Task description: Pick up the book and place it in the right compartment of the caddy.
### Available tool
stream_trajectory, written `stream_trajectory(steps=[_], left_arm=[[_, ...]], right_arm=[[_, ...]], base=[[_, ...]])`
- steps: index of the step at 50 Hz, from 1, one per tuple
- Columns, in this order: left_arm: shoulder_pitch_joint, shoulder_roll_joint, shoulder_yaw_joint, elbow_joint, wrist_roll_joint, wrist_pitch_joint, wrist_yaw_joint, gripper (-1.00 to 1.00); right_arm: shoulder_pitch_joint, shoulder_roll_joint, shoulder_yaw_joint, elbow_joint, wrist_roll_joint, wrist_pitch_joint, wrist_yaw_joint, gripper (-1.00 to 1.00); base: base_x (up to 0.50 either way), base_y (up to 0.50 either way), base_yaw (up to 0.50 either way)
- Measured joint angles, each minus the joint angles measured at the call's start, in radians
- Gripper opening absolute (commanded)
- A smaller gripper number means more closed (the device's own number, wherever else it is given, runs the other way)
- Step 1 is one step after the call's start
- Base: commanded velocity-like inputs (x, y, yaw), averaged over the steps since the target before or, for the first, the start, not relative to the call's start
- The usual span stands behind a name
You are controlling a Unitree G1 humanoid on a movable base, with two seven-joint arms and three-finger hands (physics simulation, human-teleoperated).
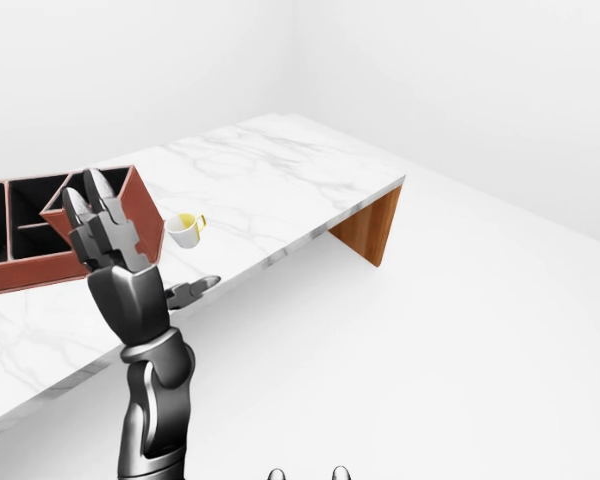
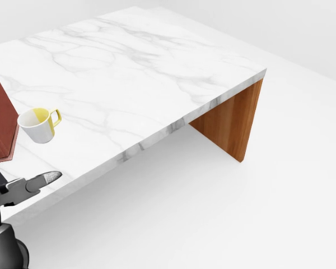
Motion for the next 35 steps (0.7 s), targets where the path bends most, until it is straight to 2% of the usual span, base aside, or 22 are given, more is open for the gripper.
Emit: stream_trajectory(steps=[19, 35], left_arm=[[-0.024, 0.038, -0.004, -0.002, 0.232, 0.0, 0.0, 1.0], [-0.036, 0.055, -0.017, 0.005, 0.382, 0.0, 0.0, 1.0]], right_arm=[[0.0, 0.002, 0.0, -0.001, 0.0, 0.0, 0.003, 1.0], [-0.002, 0.005, 0.011, 0.01, -0.017, 0.0, 0.009, 1.0]], base=[[0.0, 0.0, 0.0], [0.0, 0.0, 0.0]])
